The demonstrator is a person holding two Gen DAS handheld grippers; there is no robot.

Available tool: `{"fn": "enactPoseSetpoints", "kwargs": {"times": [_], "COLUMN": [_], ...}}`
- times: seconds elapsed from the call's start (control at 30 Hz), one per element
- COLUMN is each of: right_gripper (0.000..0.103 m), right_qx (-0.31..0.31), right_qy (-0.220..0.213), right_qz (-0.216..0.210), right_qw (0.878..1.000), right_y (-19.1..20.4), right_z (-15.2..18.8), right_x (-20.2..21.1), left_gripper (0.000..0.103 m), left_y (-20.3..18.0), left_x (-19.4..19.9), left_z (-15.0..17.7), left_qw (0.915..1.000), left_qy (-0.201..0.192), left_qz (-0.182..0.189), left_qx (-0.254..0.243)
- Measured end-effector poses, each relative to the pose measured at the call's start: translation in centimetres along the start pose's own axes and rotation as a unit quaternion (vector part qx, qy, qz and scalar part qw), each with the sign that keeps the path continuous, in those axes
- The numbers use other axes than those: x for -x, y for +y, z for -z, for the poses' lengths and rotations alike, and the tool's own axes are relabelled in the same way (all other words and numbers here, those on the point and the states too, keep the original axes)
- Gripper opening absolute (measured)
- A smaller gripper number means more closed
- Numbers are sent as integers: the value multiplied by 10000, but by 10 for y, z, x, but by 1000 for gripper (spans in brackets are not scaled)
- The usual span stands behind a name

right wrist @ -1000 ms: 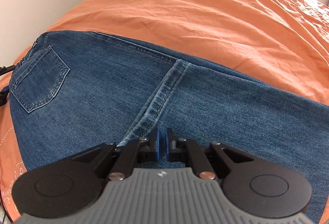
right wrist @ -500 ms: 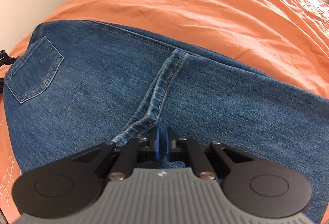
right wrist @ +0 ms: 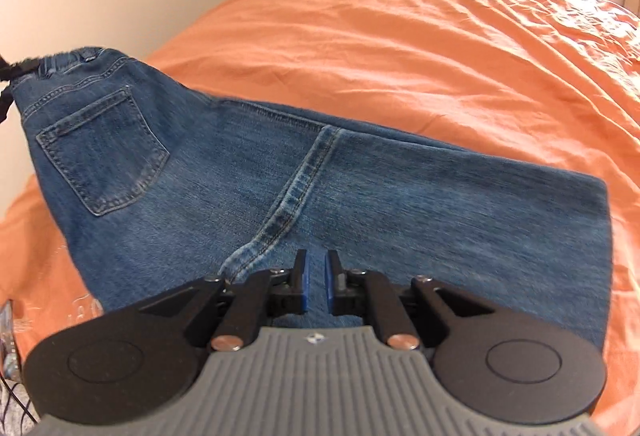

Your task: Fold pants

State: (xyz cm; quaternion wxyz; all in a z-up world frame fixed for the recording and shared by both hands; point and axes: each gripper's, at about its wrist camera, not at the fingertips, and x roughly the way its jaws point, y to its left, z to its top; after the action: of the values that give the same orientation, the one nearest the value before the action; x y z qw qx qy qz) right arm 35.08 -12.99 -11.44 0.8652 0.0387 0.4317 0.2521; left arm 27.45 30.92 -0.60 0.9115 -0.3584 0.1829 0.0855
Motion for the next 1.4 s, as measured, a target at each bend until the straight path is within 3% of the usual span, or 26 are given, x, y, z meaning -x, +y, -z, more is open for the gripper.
{"fn": "enactPoseSetpoints", "kwargs": {"times": [0.1,0.2,0.3,0.43,0.6,0.7,0.77,0.83,0.9,0.97,1.2,1.27,1.4], "right_gripper": [5,5,5,5,5,5,5,5,5,5,19,20,20], "right_qx": [-236,-561,-745,-1140,-1603,-1738,-1883,-1949,-1883,-1781,-1927,-2057,-2438], "right_qy": [-182,-393,-508,-554,-560,-498,-432,-409,-414,-453,-688,-672,-532], "right_qz": [-85,-193,-260,-383,-482,-411,-457,-567,-660,-747,-1452,-1665,-1976], "right_qw": [9995,9975,9956,9912,9843,9827,9801,9783,9790,9801,9680,9620,9480], "right_y": [-22,-46,-65,-92,-127,-140,-147,-149,-146,-141,-131,-128,-126], "right_z": [16,31,45,57,69,74,76,75,74,74,65,60,52], "right_x": [29,48,61,71,76,74,71,68,66,66,64,56,30], "left_gripper": [19,19,19,19,20,23,26,34,43,39,43,45,51], "left_y": [-71,-129,-177,-210,-217,-215,-206,-191,-177,-173,-178,-174,-154], "left_x": [12,19,15,10,-2,-10,-12,-11,-20,-19,11,13,21], "left_z": [26,66,117,194,280,309,315,314,313,306,272,262,239], "left_qw": [9956,9844,9656,9412,9244,9139,9140,9159,9078,9113,9074,9030,8865], "left_qy": [15,75,237,592,1490,2130,2546,3047,3711,3669,3044,2842,2592], "left_qz": [192,246,169,95,-34,-176,-226,-15,239,240,293,217,18], "left_qx": [-920,-1738,-2584,-3326,-3510,-3451,-3150,-2614,-1940,-1853,-2883,-3213,-3834]}}
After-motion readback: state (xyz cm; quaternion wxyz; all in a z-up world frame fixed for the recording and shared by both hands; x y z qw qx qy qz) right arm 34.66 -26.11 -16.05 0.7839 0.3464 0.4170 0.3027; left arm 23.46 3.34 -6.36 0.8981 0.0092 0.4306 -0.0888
